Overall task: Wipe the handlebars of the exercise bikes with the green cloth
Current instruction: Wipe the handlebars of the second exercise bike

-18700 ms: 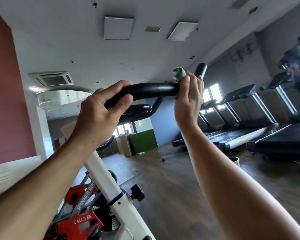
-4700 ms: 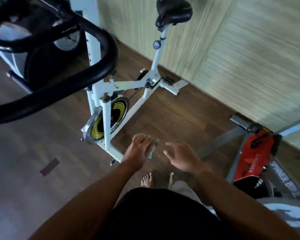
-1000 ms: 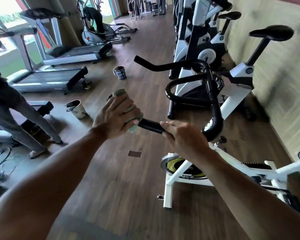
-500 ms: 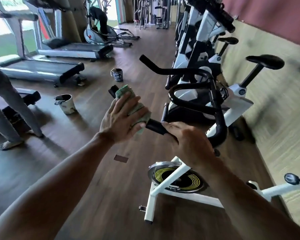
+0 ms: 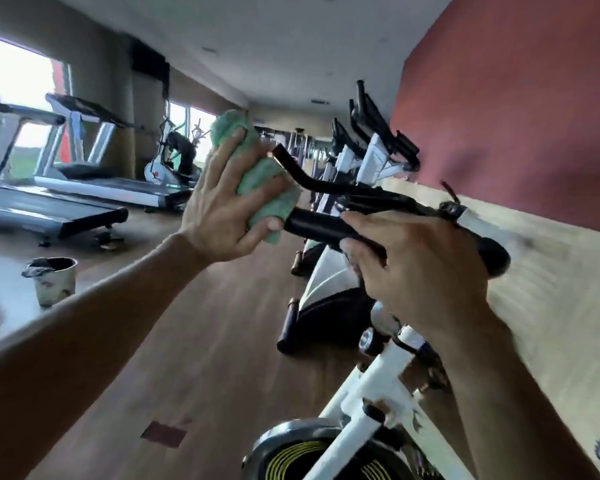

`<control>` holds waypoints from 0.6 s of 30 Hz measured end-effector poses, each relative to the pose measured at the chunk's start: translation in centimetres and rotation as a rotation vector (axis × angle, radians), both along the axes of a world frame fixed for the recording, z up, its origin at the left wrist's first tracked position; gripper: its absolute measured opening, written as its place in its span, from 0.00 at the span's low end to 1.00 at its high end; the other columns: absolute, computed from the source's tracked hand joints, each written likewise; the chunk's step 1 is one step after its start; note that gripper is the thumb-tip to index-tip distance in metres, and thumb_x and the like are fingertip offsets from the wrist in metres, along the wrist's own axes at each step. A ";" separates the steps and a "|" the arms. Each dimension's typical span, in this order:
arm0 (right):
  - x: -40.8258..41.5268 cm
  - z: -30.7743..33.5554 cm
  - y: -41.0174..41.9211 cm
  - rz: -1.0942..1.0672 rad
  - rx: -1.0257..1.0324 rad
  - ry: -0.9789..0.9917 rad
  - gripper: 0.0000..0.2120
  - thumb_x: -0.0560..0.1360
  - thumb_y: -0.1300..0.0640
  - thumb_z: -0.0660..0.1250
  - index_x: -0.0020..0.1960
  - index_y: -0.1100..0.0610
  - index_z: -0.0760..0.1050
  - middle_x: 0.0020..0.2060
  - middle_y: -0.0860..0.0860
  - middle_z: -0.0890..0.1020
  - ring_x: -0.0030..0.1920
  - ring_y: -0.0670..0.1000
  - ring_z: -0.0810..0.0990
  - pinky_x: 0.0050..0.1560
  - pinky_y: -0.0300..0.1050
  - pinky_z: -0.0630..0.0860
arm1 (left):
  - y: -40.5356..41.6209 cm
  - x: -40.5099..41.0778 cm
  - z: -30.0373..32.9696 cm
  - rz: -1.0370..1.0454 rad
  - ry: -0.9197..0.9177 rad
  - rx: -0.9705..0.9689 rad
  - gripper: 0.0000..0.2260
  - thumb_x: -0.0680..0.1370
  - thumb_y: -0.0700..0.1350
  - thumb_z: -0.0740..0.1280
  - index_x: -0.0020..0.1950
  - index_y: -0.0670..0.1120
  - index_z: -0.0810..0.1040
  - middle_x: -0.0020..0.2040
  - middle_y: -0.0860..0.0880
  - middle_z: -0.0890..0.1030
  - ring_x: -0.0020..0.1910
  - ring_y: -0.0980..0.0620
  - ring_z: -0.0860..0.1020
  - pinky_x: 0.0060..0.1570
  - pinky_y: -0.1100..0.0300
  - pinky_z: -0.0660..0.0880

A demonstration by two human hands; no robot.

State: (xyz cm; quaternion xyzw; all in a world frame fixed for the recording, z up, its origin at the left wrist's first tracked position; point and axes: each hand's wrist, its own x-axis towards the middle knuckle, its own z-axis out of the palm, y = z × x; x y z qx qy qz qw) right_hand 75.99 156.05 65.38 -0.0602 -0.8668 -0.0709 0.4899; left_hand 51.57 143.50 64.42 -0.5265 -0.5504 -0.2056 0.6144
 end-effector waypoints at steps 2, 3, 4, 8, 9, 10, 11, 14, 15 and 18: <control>-0.2 -0.4 -0.2 -0.056 0.053 0.052 0.15 0.75 0.44 0.70 0.60 0.43 0.82 0.51 0.43 0.86 0.49 0.53 0.85 0.44 0.48 0.78 | 0.5 -0.8 0.3 -0.034 0.044 0.049 0.26 0.81 0.61 0.53 0.63 0.43 0.79 0.64 0.33 0.73 0.68 0.30 0.68 0.65 0.31 0.64; -0.3 -0.6 -0.2 -0.087 0.074 0.059 0.15 0.75 0.43 0.70 0.61 0.42 0.81 0.51 0.44 0.86 0.50 0.54 0.84 0.45 0.48 0.77 | 0.7 -1.3 0.4 -0.062 0.063 0.069 0.27 0.80 0.60 0.53 0.62 0.42 0.80 0.63 0.32 0.74 0.67 0.31 0.69 0.65 0.32 0.64; -0.4 -0.8 -0.3 -0.116 0.082 0.056 0.15 0.76 0.42 0.69 0.62 0.41 0.80 0.51 0.44 0.86 0.51 0.55 0.84 0.46 0.48 0.75 | 0.6 -1.8 0.6 -0.077 0.077 0.093 0.27 0.80 0.60 0.54 0.62 0.42 0.80 0.62 0.32 0.75 0.67 0.31 0.70 0.66 0.33 0.64; -0.7 -1.5 -0.8 -0.161 0.076 0.099 0.16 0.76 0.39 0.66 0.63 0.40 0.78 0.52 0.46 0.86 0.54 0.55 0.82 0.54 0.52 0.75 | 0.4 -2.4 0.8 -0.140 0.074 0.197 0.22 0.80 0.57 0.55 0.62 0.44 0.79 0.65 0.34 0.71 0.70 0.33 0.67 0.68 0.34 0.63; -0.8 -1.6 -0.9 -0.172 0.072 0.104 0.16 0.76 0.38 0.66 0.62 0.39 0.79 0.51 0.46 0.86 0.54 0.55 0.82 0.56 0.54 0.76 | 0.6 -2.1 0.5 -0.167 0.085 0.210 0.21 0.81 0.56 0.56 0.61 0.44 0.79 0.65 0.34 0.71 0.70 0.33 0.66 0.68 0.34 0.62; -0.8 -1.8 -1.0 -0.188 0.072 0.110 0.16 0.76 0.38 0.65 0.62 0.38 0.79 0.50 0.46 0.86 0.52 0.55 0.81 0.56 0.53 0.76 | 1.0 -1.7 -0.1 -0.198 0.111 0.213 0.21 0.81 0.56 0.56 0.61 0.44 0.79 0.65 0.33 0.71 0.71 0.33 0.65 0.68 0.33 0.62; -0.9 -1.9 -1.1 -0.203 0.074 0.115 0.15 0.76 0.38 0.65 0.61 0.38 0.79 0.47 0.45 0.86 0.50 0.55 0.81 0.55 0.53 0.76 | 1.6 -1.5 -0.7 -0.226 0.147 0.214 0.21 0.81 0.56 0.56 0.62 0.44 0.78 0.66 0.33 0.71 0.71 0.33 0.64 0.68 0.33 0.62; -0.9 -2.2 -1.3 -0.211 0.064 0.148 0.13 0.76 0.40 0.65 0.60 0.38 0.80 0.46 0.45 0.86 0.50 0.53 0.81 0.55 0.53 0.76 | 3.8 -1.3 -2.4 -0.291 0.217 0.266 0.20 0.80 0.55 0.58 0.65 0.44 0.76 0.67 0.36 0.70 0.72 0.33 0.63 0.70 0.36 0.62; -1.0 -2.3 -1.4 -0.205 0.065 0.165 0.14 0.76 0.40 0.66 0.60 0.39 0.80 0.47 0.45 0.87 0.50 0.53 0.82 0.55 0.53 0.77 | 4.3 -1.6 -2.4 -0.314 0.222 0.303 0.20 0.80 0.55 0.58 0.65 0.45 0.75 0.67 0.37 0.69 0.72 0.33 0.63 0.71 0.37 0.62; -1.4 -2.6 -1.5 -0.193 0.064 0.207 0.13 0.76 0.42 0.68 0.60 0.40 0.80 0.49 0.45 0.87 0.51 0.52 0.83 0.55 0.54 0.78 | 4.5 -3.6 -1.1 -0.334 0.229 0.388 0.22 0.80 0.59 0.54 0.64 0.47 0.75 0.68 0.39 0.67 0.71 0.35 0.62 0.67 0.39 0.66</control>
